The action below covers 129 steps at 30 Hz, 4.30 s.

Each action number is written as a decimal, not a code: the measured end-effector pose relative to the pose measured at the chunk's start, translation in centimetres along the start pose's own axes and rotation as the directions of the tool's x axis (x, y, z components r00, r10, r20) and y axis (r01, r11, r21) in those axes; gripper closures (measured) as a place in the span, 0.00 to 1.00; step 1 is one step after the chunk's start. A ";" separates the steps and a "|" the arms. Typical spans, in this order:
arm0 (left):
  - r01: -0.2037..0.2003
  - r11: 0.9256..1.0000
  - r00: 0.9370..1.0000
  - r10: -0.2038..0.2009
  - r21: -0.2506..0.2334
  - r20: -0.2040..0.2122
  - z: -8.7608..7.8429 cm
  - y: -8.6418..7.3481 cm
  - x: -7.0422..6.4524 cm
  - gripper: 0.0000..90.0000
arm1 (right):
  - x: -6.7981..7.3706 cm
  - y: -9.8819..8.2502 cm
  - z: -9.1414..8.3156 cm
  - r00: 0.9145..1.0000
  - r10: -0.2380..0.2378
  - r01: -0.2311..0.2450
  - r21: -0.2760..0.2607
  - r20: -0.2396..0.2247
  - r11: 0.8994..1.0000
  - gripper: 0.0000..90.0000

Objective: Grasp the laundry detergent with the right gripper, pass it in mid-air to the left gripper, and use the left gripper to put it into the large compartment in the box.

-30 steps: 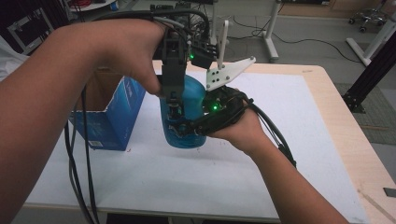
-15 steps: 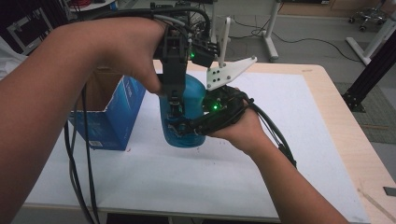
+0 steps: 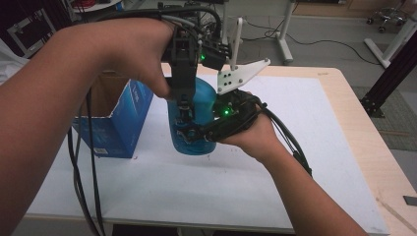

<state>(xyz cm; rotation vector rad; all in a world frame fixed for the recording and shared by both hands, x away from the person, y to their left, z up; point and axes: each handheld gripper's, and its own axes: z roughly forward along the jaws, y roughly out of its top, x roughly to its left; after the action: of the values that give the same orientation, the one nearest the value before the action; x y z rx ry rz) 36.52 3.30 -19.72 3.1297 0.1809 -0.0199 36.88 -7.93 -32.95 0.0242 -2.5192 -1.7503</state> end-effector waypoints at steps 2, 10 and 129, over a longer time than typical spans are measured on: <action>0.005 1.000 1.000 -0.005 -0.002 0.002 0.0 0.0 -0.1 0.29 | 0.0 0.0 0.0 1.000 0.003 -0.003 0.000 -0.004 1.000 0.51; 0.007 1.000 1.000 -0.007 0.000 0.003 0.0 0.1 0.0 0.32 | 0.0 0.0 -0.1 1.000 0.003 -0.003 0.000 0.001 1.000 0.51; 0.763 0.646 0.647 -0.762 0.027 -0.022 0.3 -19.5 9.3 0.43 | 0.3 0.4 -12.1 0.976 -0.082 -0.056 0.599 0.202 0.799 0.01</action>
<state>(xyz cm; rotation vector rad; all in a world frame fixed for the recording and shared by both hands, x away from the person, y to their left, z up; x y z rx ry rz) 43.52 23.73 -20.24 2.7998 1.4982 -0.0121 37.40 -19.15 -28.32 -0.1229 -3.1322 -0.9100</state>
